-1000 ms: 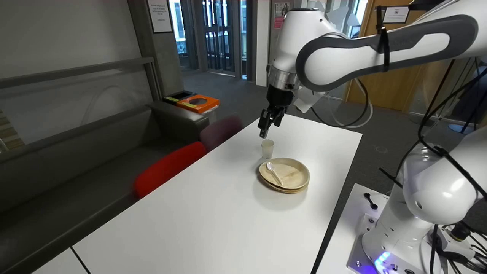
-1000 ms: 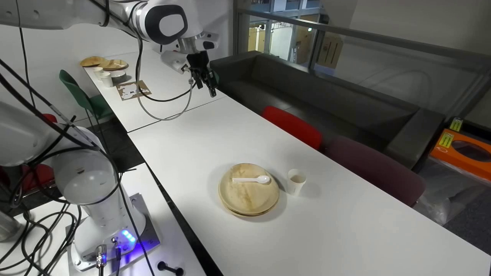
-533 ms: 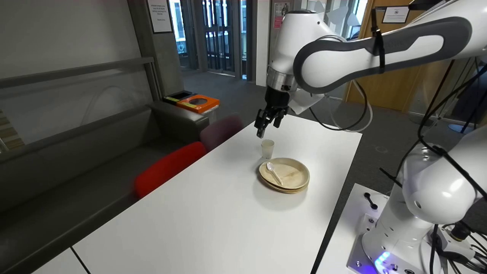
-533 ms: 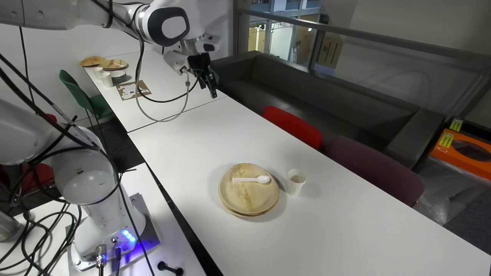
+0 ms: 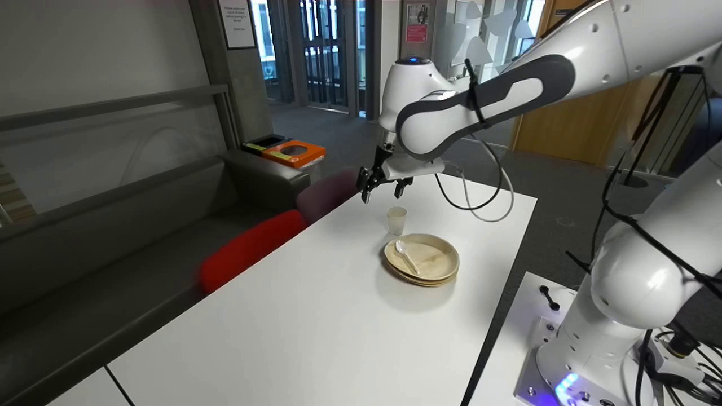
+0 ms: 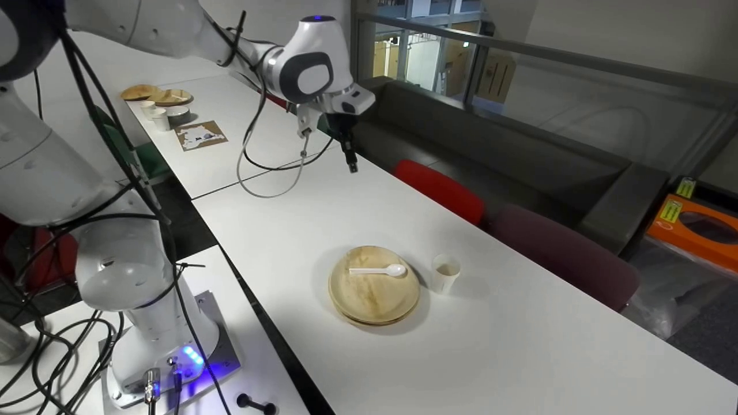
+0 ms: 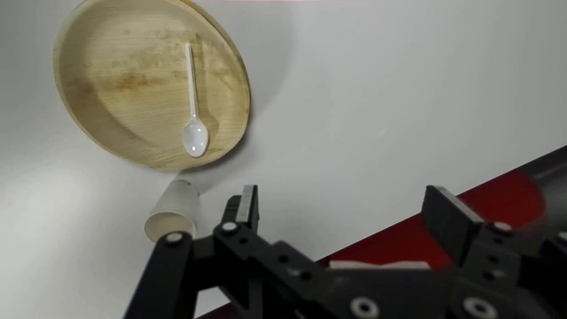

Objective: Put the cup on the plate

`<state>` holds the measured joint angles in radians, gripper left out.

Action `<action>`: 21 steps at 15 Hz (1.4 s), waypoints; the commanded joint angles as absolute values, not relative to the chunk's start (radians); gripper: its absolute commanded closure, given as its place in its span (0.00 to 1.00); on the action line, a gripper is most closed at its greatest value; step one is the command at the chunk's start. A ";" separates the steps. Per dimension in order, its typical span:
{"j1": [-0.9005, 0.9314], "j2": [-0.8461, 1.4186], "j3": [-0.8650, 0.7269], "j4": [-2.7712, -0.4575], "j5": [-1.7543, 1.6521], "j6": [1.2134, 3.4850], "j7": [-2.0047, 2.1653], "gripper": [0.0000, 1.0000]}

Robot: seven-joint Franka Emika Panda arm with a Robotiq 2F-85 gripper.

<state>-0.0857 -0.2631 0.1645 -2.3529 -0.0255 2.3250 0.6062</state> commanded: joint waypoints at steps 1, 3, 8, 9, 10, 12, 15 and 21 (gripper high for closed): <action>-0.143 -0.098 0.099 -2.227 -0.086 2.359 0.729 0.00; -0.154 -0.027 0.047 -2.176 -0.107 2.366 0.796 0.00; -0.135 0.097 -0.069 -2.063 -0.119 2.334 1.003 0.00; -0.128 0.109 -0.083 -2.047 -0.114 2.315 1.052 0.00; -0.124 0.081 -0.083 -2.104 -0.095 2.355 0.957 0.00; -0.119 0.098 -0.093 -2.096 -0.094 2.355 0.964 0.00; -0.114 0.099 -0.092 -2.096 -0.094 2.355 0.964 0.00; -0.098 0.136 -0.121 -2.088 -0.174 2.462 1.138 0.00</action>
